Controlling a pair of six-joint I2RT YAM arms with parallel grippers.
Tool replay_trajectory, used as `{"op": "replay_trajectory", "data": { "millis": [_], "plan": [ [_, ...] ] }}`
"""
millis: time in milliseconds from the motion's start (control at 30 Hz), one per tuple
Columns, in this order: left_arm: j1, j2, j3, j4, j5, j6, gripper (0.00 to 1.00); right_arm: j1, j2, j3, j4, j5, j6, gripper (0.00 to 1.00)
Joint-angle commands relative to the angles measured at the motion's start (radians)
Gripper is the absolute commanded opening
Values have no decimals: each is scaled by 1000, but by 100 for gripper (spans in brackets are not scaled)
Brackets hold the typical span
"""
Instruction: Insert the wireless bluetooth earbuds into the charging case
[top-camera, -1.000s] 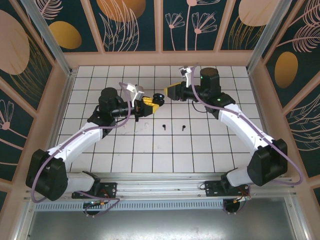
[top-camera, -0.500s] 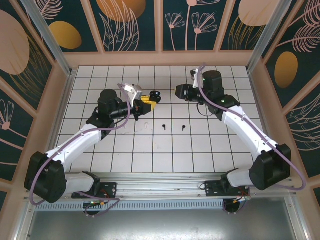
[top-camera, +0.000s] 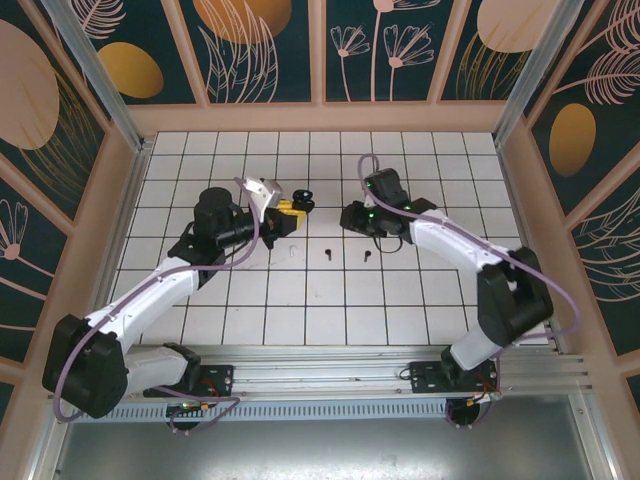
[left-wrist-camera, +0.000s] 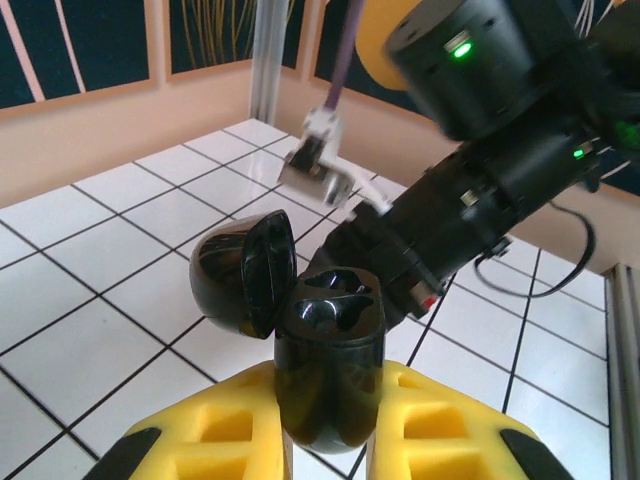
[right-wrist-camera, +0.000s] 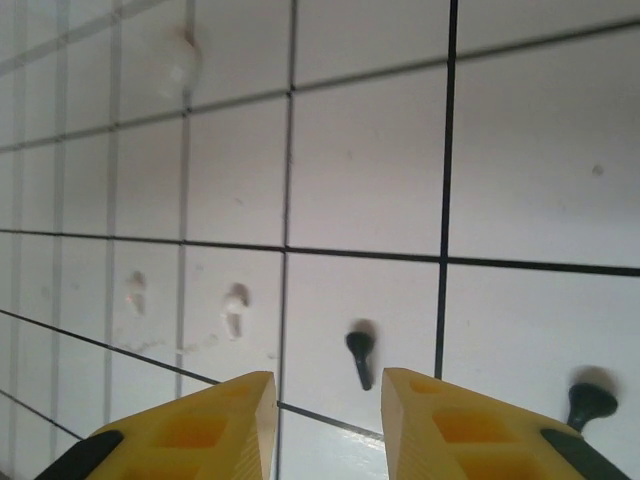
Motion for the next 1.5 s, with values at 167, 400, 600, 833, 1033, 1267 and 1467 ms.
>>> {"op": "replay_trajectory", "data": {
  "millis": [167, 400, 600, 833, 1033, 1267, 1467],
  "plan": [
    [-1, -75, -84, 12, -51, -10, 4, 99, 240, 190, -109, 7, -19, 32],
    [-1, -134, -148, 43, -94, -45, 4, 131, 330, 321, -219, 49, -52, 32],
    [-2, -158, -167, 6, -124, -47, 4, 144, 395, 394, -279, 54, -74, 32],
    [-1, -169, -178, -4, -127, -60, 5, 170, 439, 455, -328, 91, -86, 32],
    [-1, -169, -177, -16, -129, -56, 5, 184, 450, 467, -375, 135, -87, 31],
    [-1, -171, -187, -11, -139, -60, 5, 184, 472, 465, -416, 190, -91, 29],
    [-2, -166, -189, -15, -145, -60, 5, 186, 480, 462, -421, 198, -100, 30]
  ]
}}
